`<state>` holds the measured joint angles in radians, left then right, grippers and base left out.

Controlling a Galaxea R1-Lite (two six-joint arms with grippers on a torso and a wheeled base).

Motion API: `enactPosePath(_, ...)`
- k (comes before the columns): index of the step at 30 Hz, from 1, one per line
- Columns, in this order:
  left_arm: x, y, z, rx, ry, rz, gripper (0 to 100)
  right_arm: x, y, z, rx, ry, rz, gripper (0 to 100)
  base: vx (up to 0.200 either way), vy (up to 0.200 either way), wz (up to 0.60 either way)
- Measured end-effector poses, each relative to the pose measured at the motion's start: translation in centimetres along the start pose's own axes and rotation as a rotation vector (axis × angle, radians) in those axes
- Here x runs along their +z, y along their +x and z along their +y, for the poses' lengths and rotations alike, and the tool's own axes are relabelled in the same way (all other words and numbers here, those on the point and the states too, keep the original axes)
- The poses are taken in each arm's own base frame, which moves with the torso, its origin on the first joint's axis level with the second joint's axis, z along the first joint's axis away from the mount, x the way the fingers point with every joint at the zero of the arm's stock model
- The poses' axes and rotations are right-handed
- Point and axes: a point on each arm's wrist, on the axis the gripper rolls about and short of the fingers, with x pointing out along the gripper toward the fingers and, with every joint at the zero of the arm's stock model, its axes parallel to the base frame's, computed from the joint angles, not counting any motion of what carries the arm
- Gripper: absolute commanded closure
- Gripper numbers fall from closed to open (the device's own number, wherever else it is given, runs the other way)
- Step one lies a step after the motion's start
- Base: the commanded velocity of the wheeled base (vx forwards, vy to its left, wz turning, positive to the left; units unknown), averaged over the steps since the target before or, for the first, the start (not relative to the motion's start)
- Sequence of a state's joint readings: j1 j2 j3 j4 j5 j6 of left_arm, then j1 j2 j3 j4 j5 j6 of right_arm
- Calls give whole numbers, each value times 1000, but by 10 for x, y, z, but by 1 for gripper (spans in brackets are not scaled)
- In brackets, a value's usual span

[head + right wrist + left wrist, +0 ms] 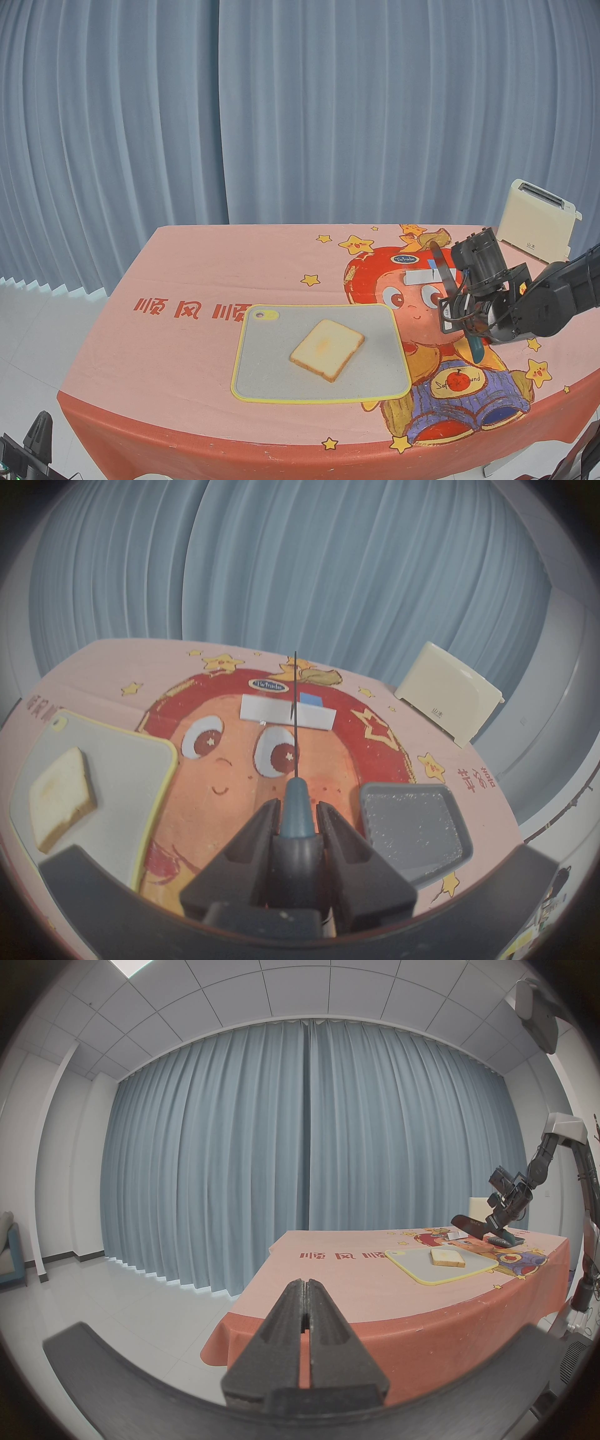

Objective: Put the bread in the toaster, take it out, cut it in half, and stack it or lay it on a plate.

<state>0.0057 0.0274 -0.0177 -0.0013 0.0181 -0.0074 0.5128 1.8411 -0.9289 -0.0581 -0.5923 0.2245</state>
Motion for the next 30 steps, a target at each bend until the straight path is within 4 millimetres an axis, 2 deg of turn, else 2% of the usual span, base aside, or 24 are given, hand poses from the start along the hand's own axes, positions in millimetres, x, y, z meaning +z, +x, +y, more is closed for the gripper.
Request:
enactPosePath(9,0,0,0,0,0,0,100,16,-30,-16,47,65,-89,100,0,0,0)
enactPosePath(17,0,0,0,-1,0,0,100,18,-66,-28,268,78,-137,100,0,0,0)
enactPosePath(25,0,0,0,-1,0,0,100,-4,-99,-46,530,53,-140,100,0,0,0)
enactPosePath(30,0,0,0,-1,0,0,100,-23,-109,-57,575,52,-140,100,0,0,0)
